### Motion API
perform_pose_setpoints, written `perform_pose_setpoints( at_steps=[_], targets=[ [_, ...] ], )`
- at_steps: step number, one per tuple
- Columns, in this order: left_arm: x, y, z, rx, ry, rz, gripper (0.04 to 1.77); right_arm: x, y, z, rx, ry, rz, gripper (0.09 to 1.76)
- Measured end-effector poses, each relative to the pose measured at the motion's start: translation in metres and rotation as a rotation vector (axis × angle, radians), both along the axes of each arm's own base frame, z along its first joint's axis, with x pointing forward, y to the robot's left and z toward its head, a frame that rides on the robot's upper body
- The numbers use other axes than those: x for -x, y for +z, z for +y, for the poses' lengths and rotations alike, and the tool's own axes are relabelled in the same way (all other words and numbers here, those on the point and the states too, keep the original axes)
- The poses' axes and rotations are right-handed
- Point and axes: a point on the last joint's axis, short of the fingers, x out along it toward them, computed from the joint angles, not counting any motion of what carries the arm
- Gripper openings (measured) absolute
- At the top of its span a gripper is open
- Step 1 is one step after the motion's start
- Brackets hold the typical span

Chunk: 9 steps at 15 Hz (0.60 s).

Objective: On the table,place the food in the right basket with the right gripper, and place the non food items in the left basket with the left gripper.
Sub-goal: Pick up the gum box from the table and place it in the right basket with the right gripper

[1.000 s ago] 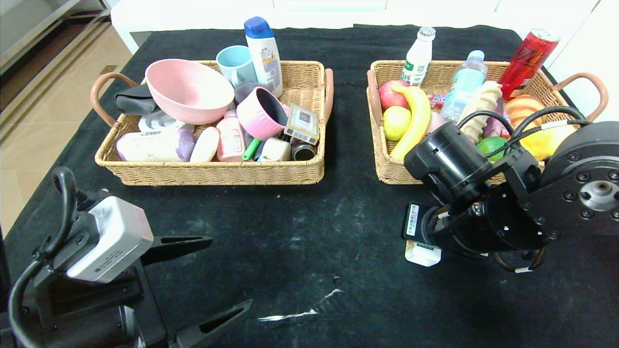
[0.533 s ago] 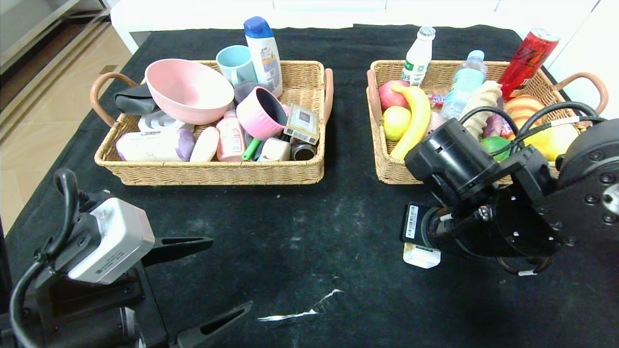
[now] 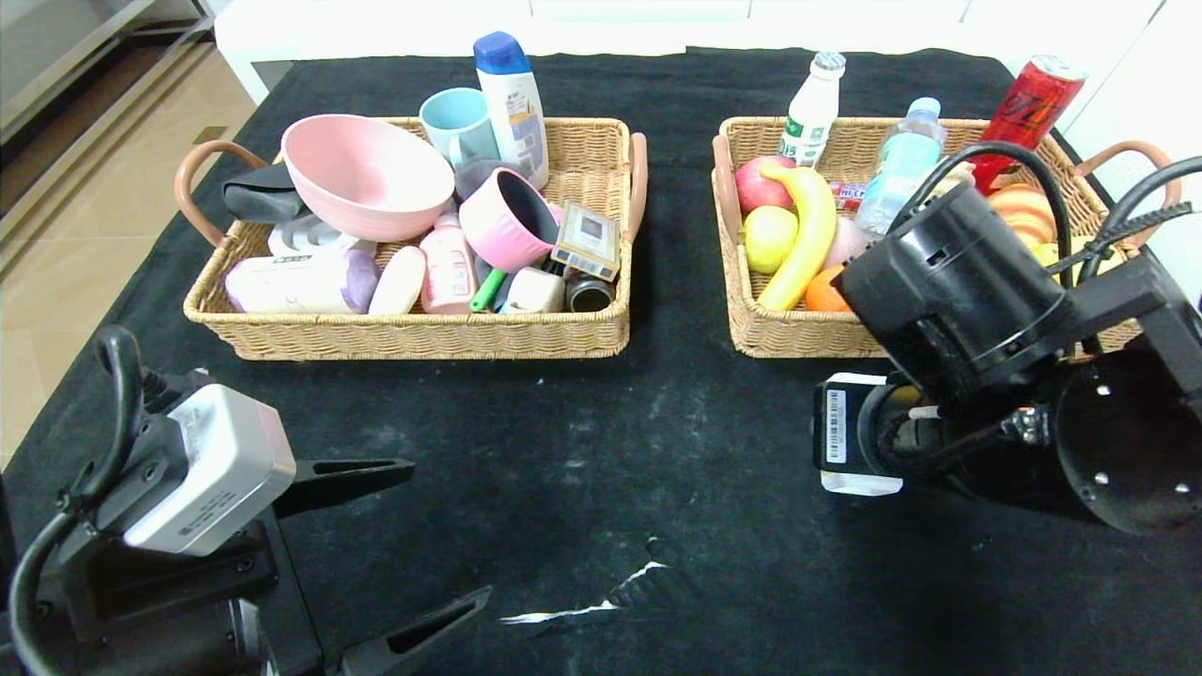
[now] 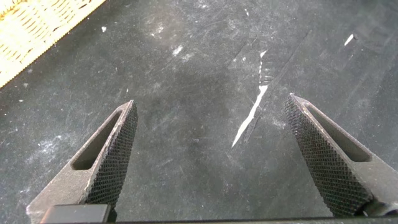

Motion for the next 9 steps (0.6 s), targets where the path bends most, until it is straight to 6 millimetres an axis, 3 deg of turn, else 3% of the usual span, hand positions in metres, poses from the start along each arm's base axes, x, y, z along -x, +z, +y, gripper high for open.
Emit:
perform_pose_setpoints(
  at_steps=[9],
  targets=[
    [0.001,0.000,0.000,0.003,-0.003,0.000,1.72,-0.027,0.038,-0.072,0.186,-0.040,-0.134,0.80]
  ],
)
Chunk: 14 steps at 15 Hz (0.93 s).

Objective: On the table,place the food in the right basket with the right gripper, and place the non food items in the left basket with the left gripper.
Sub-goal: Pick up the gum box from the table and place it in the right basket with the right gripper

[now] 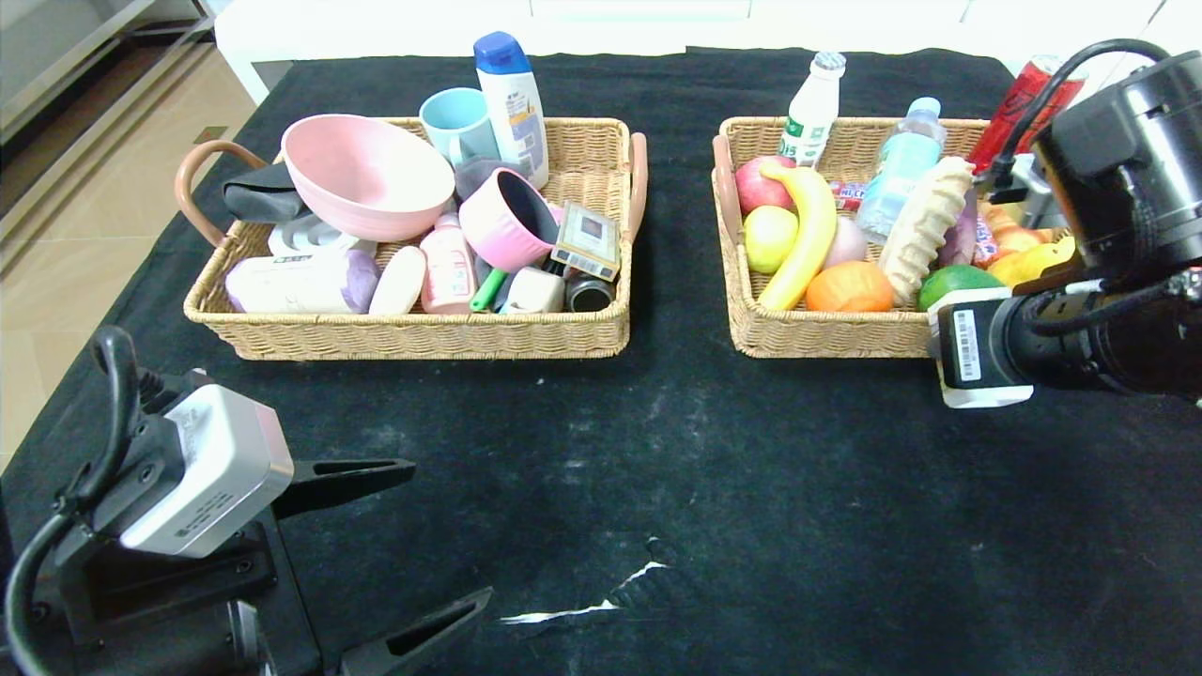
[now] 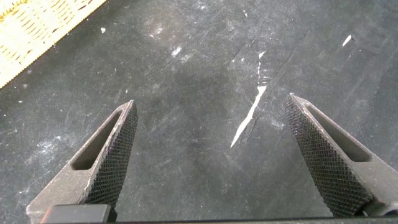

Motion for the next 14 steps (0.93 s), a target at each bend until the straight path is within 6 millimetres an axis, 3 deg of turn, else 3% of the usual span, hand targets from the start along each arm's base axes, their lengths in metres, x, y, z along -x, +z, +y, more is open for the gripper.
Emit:
perform_pose_setpoints(
  at_steps=[4,9,14],
  targets=[
    [0.000,0.000,0.000,-0.001,-0.001,0.001,1.72,-0.022,0.019,-0.024,0.032,-0.023,-0.144,0.80],
    [0.000,-0.001,0.000,-0.001,-0.001,0.002,1.72,-0.043,0.031,-0.037,0.017,-0.078,-0.289,0.80],
    [0.000,-0.001,0.000,-0.002,-0.002,0.004,1.72,-0.069,0.031,-0.047,0.014,-0.136,-0.410,0.80]
  ],
)
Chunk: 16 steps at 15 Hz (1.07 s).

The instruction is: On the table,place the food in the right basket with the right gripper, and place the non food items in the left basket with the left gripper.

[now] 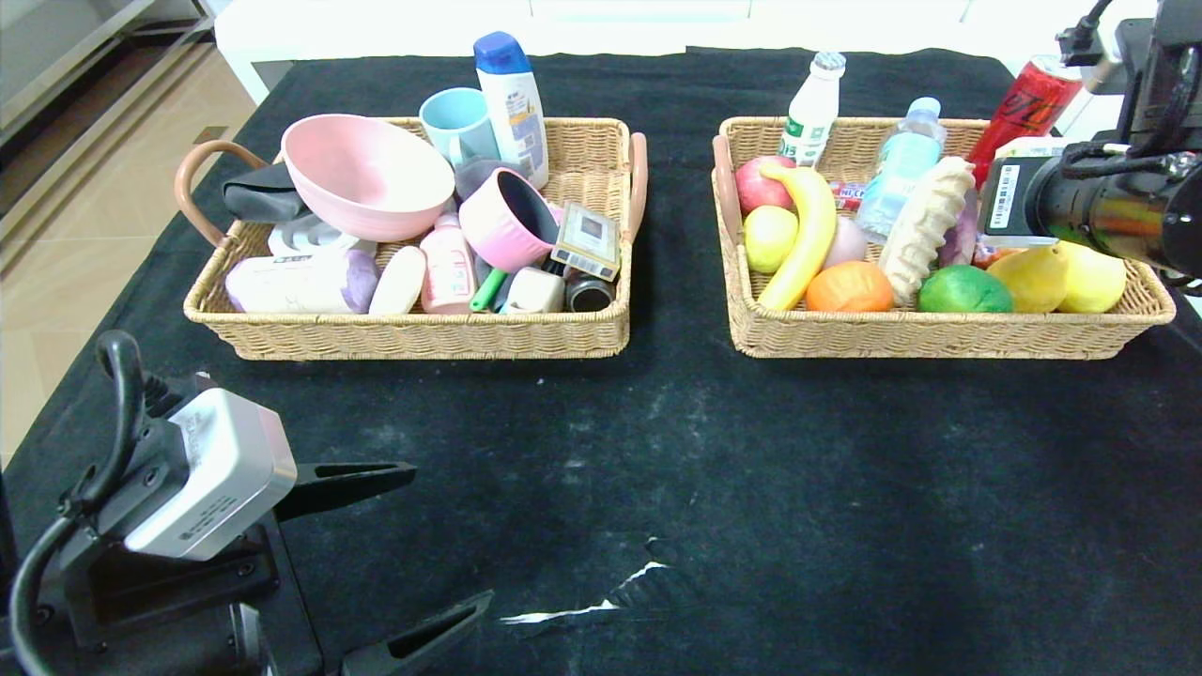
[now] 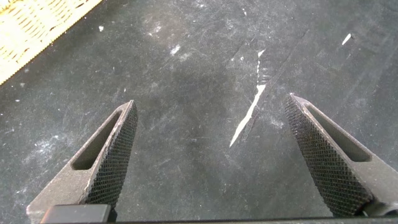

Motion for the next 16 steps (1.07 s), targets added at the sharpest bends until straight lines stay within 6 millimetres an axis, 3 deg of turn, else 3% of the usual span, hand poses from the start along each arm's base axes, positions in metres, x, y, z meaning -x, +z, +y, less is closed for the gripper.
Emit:
perform_pose_setpoints(
  at_steps=[7,12,16],
  targets=[
    [-0.001,-0.001,0.000,-0.003,0.000,0.004,1.72,-0.012,-0.004,-0.011,-0.010,-0.048,-0.039,0.80],
    [-0.001,-0.002,-0.001,-0.004,0.000,0.007,1.72,-0.013,-0.005,-0.013,-0.011,-0.053,-0.034,1.20],
    [-0.001,-0.002,-0.001,-0.004,0.000,0.008,1.72,-0.013,-0.006,-0.013,-0.009,-0.053,-0.032,1.40]
  ],
)
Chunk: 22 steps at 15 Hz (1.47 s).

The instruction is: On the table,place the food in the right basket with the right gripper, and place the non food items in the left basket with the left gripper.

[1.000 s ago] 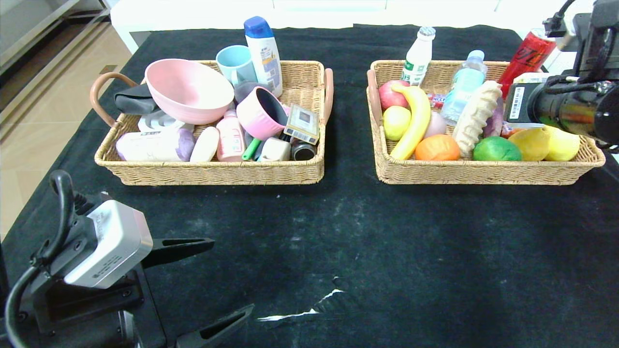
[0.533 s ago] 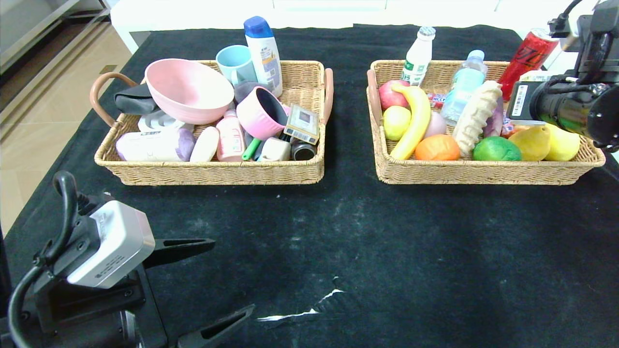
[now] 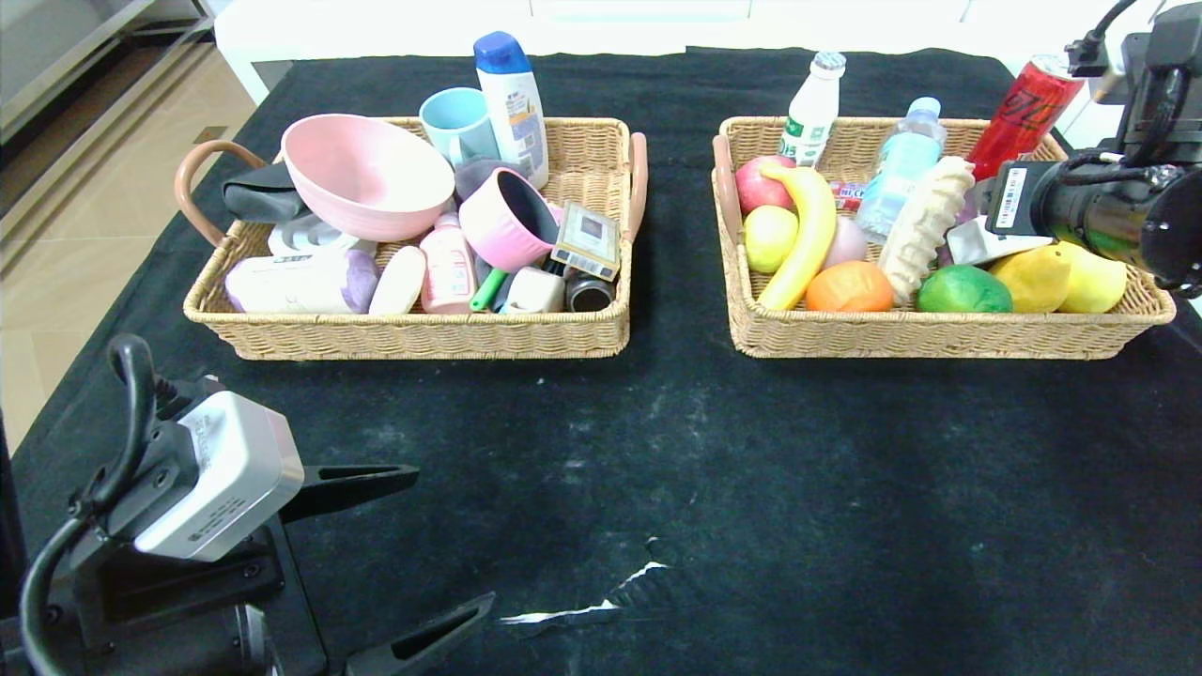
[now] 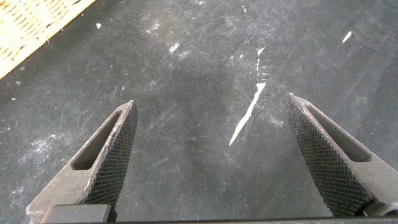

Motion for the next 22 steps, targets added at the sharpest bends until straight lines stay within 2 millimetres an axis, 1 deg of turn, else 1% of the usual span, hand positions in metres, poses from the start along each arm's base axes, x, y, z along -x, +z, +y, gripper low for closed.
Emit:
perform_pose_setpoints(
  at_steps=[4,8,11,13,15,17,19,22],
  targets=[
    [0.000,0.000,0.000,0.000,-0.001,0.000,1.72,0.001,-0.001,0.002,0.000,0.006,0.002,1.52],
    [0.000,0.000,0.000,0.000,0.000,0.000,1.72,0.003,-0.003,0.003,0.003,0.010,0.012,1.59],
    [0.000,0.000,0.000,0.001,0.002,-0.001,1.72,0.008,-0.008,0.005,0.009,0.024,0.031,1.63],
    [0.000,0.001,0.000,0.001,0.006,-0.004,1.72,0.017,-0.009,0.008,0.008,0.044,0.037,1.65],
    [0.000,0.003,0.001,0.003,0.019,-0.013,1.72,0.032,-0.007,0.007,0.013,0.072,0.038,1.66],
    [0.001,0.005,0.004,0.009,0.031,-0.026,1.72,0.055,-0.002,0.003,0.029,0.137,0.034,1.67],
    [0.002,0.008,0.008,0.018,0.057,-0.040,1.72,0.085,0.000,-0.005,0.045,0.216,0.034,1.68],
    [0.008,0.013,0.018,0.032,0.135,-0.068,1.72,0.142,-0.005,-0.020,0.067,0.345,0.058,1.69]
  ],
)
